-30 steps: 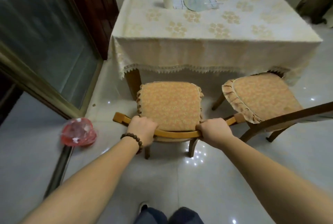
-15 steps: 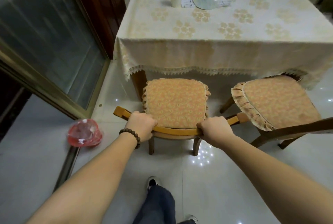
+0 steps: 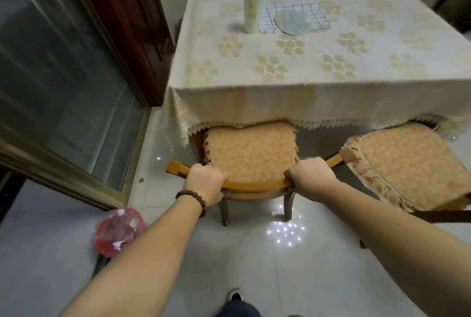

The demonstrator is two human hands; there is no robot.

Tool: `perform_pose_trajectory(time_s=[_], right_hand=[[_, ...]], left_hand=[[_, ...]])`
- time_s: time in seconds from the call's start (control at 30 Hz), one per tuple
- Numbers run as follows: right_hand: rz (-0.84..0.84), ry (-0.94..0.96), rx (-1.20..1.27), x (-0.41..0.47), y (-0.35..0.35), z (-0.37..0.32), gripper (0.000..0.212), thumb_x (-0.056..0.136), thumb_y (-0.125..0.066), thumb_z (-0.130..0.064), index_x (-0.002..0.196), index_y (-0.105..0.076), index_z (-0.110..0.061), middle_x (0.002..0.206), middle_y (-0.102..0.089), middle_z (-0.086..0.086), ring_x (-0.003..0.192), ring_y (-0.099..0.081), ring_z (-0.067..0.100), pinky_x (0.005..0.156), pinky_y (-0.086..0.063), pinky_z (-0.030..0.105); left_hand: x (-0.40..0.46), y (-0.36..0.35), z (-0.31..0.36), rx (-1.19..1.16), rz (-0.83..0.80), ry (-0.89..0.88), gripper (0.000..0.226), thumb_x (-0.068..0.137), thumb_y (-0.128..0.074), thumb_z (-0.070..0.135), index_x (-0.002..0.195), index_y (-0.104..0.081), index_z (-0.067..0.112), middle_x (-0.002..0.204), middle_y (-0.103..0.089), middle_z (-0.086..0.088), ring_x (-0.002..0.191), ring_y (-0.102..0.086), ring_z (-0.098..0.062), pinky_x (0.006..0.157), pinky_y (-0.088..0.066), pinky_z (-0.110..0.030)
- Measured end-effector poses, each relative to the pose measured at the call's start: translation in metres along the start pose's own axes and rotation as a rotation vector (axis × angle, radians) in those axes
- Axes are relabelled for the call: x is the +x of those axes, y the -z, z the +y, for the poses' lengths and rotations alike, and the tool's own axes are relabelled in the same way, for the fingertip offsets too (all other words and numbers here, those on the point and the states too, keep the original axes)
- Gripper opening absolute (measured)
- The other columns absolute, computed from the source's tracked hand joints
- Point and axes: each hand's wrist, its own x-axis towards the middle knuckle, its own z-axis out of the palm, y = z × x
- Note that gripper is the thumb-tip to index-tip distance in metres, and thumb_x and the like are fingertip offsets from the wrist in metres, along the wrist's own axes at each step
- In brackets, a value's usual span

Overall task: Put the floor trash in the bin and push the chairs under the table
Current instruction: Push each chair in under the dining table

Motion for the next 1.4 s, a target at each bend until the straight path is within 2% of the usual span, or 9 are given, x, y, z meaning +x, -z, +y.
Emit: perform_pose_trajectory(time_s=[0.2,0.6,0.77,0.83,1.13,1.23,1.3,1.4], right_hand=[[0.004,-0.025,0.018,0.038,0.006,0.023,0.010,0.089,-0.053,-0.027,0.091,-0.061,-0.022,0.073,-0.052,-0.004,0.066,-0.050,0.020,0.058,-0.038,0.030],[0.029,0.026,0.033,0.140,0.024,0.110,0.007,0.089,-0.053,-0.025,0.088,-0.060,-0.023,0.079,-0.061,-0.001,0.065,-0.052,0.020,0.055,-0.034,0.029],[0.045,0.075,0.054,0.177,0.032,0.138,0.007,0.088,-0.054,-0.025,0.085,-0.060,-0.022,0.075,-0.060,-0.001,0.067,-0.057,0.019,0.060,-0.049,0.032],[0.047,0.068,0.063,0.190,0.034,0.145,0.008,0.088,-0.054,-0.025,0.083,-0.060,-0.023,0.074,-0.060,-0.002,0.065,-0.057,0.018,0.060,-0.051,0.032],[0.043,0.008,0.085,0.237,0.037,0.172,0.008,0.089,-0.051,-0.023,0.087,-0.059,-0.025,0.078,-0.061,-0.002,0.068,-0.058,0.018,0.058,-0.046,0.031],[0.054,-0.030,0.073,0.253,0.044,0.174,0.010,0.091,-0.049,-0.023,0.086,-0.058,-0.025,0.079,-0.061,-0.002,0.068,-0.056,0.019,0.056,-0.037,0.030],[0.059,-0.051,0.075,0.261,0.046,0.174,0.010,0.092,-0.049,-0.024,0.085,-0.056,-0.025,0.078,-0.061,-0.003,0.068,-0.056,0.018,0.059,-0.035,0.029],[0.107,-0.070,0.091,0.267,0.044,0.172,0.008,0.091,-0.051,-0.023,0.085,-0.056,-0.027,0.079,-0.062,-0.004,0.077,-0.058,0.019,0.076,-0.037,0.032]], left_hand=[[0.050,0.002,-0.023,0.015,0.011,-0.044,0.019,0.088,-0.055,0.037,0.102,-0.061,0.026,0.098,-0.065,0.003,0.095,-0.061,-0.022,0.075,-0.041,-0.034],[0.166,0.022,-0.054,0.031,-0.019,0.014,0.021,0.089,-0.053,0.043,0.100,-0.060,0.027,0.096,-0.064,0.006,0.092,-0.061,-0.018,0.074,-0.041,-0.033],[0.204,0.027,-0.068,0.032,-0.047,0.051,0.023,0.087,-0.055,0.046,0.101,-0.061,0.029,0.099,-0.064,0.006,0.096,-0.061,-0.019,0.077,-0.042,-0.033],[0.216,0.029,-0.072,0.030,-0.051,0.052,0.024,0.087,-0.055,0.047,0.101,-0.060,0.028,0.101,-0.064,0.006,0.098,-0.061,-0.019,0.078,-0.041,-0.033],[0.268,0.037,-0.095,0.024,-0.062,0.026,0.021,0.089,-0.054,0.045,0.100,-0.059,0.029,0.098,-0.063,0.005,0.095,-0.061,-0.021,0.075,-0.041,-0.034],[0.284,0.037,-0.108,0.028,-0.060,0.022,0.023,0.090,-0.052,0.048,0.099,-0.059,0.027,0.098,-0.063,0.004,0.093,-0.061,-0.021,0.074,-0.040,-0.035],[0.293,0.037,-0.117,0.035,-0.067,0.010,0.026,0.090,-0.050,0.050,0.097,-0.058,0.026,0.097,-0.063,0.003,0.092,-0.061,-0.021,0.072,-0.040,-0.035],[0.299,0.032,-0.124,0.046,-0.071,-0.010,0.029,0.090,-0.050,0.052,0.101,-0.056,0.026,0.101,-0.062,0.003,0.097,-0.058,-0.021,0.076,-0.041,-0.037]])
